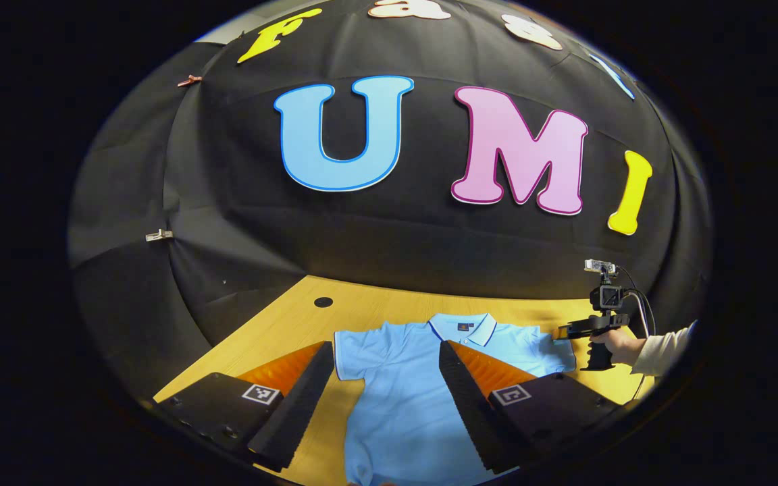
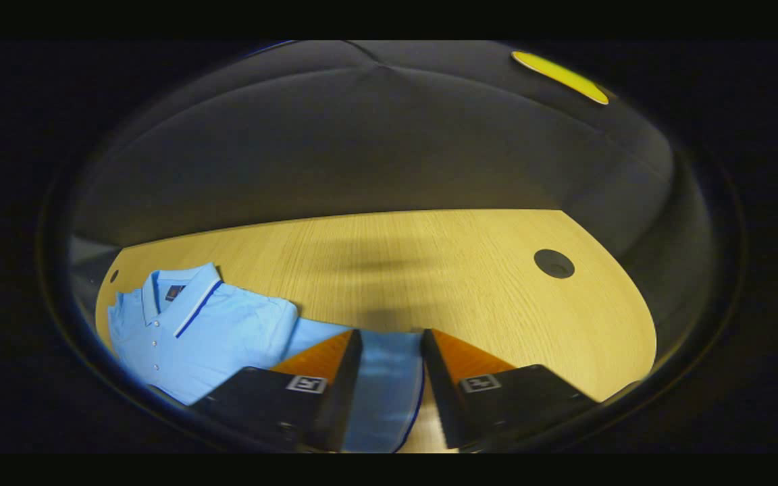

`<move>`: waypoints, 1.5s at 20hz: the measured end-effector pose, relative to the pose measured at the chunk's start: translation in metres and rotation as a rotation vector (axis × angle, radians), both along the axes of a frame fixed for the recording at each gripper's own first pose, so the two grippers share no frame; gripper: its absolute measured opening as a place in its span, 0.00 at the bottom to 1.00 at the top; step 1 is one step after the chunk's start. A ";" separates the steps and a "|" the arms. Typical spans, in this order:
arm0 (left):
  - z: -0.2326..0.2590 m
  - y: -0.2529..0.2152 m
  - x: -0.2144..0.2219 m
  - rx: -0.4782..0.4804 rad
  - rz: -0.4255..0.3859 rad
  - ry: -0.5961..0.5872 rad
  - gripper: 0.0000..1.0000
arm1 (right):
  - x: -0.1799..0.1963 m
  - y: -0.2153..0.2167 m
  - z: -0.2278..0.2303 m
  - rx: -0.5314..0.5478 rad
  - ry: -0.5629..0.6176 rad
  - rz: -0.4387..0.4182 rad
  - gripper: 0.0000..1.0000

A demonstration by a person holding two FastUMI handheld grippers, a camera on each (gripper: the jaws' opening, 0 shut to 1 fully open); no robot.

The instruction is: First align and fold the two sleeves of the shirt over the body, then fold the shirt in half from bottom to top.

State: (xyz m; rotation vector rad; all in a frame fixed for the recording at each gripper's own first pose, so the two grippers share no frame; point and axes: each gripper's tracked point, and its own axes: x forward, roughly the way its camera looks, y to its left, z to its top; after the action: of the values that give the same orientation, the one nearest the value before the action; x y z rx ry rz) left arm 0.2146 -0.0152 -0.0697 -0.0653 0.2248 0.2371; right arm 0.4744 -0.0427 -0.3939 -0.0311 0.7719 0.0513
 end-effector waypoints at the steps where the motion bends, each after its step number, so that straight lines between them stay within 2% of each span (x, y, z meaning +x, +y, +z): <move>1: -0.001 0.000 0.000 0.003 0.000 0.001 0.98 | 0.000 0.004 0.001 0.006 -0.001 0.009 0.45; 2: -0.002 0.000 0.000 0.006 0.002 0.001 0.98 | -0.001 0.003 0.001 -0.003 0.000 0.008 0.22; 3: -0.004 0.000 0.000 0.007 0.004 0.001 0.98 | 0.001 0.005 -0.001 -0.004 -0.006 0.019 0.19; 6: -0.013 0.003 -0.002 -0.007 0.017 0.012 0.98 | -0.005 0.017 0.002 0.005 -0.005 0.051 0.00; 7: -0.017 0.005 -0.003 -0.013 0.022 0.016 0.98 | -0.004 0.019 0.002 0.014 -0.006 0.057 0.05; 10: -0.024 0.014 -0.006 -0.032 0.042 0.019 0.98 | -0.001 0.020 0.019 0.013 -0.041 0.053 0.05; 11: -0.025 0.018 -0.008 -0.040 0.051 0.020 0.98 | 0.001 0.023 0.032 0.016 -0.071 0.055 0.05; 12: -0.026 0.021 -0.010 -0.048 0.058 0.019 0.98 | 0.003 0.026 0.047 0.012 -0.106 0.061 0.00; 13: -0.025 0.025 -0.011 -0.055 0.063 0.015 0.98 | 0.004 0.031 0.061 0.010 -0.140 0.071 0.05; 16: -0.022 0.036 -0.017 -0.062 0.070 0.002 0.98 | -0.005 0.065 0.100 0.037 -0.193 0.125 0.05; 17: -0.022 0.040 -0.019 -0.064 0.073 -0.001 0.98 | -0.009 0.079 0.109 0.040 -0.206 0.149 0.10; 18: -0.022 0.045 -0.021 -0.065 0.076 -0.002 0.98 | -0.013 0.095 0.117 0.037 -0.220 0.180 0.05; 19: -0.023 0.048 -0.024 -0.068 0.080 -0.004 0.98 | -0.017 0.109 0.124 0.032 -0.229 0.207 0.10; 20: -0.022 0.052 -0.027 -0.073 0.083 -0.009 0.98 | -0.022 0.124 0.129 0.025 -0.236 0.237 0.09; 25: -0.027 0.073 -0.032 -0.083 0.089 -0.025 0.98 | -0.046 0.198 0.116 0.007 -0.234 0.340 0.05; 26: -0.027 0.079 -0.031 -0.080 0.090 -0.031 0.98 | -0.047 0.207 0.110 -0.003 -0.237 0.350 0.00; 28: -0.031 0.090 -0.024 -0.084 0.091 -0.036 0.98 | -0.046 0.217 0.098 -0.038 -0.238 0.349 0.12; 29: -0.036 0.095 -0.018 -0.093 0.090 -0.037 0.98 | -0.050 0.220 0.092 -0.047 -0.220 0.340 0.07; 30: -0.038 0.100 -0.010 -0.105 0.087 -0.037 0.98 | -0.051 0.221 0.085 -0.043 -0.207 0.331 0.30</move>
State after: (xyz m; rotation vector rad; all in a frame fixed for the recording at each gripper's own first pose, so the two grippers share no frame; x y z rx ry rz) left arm 0.2045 0.0846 -0.1078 -0.1841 0.1982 0.3101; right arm 0.4231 0.1787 -0.3087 -0.2021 0.5549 0.3415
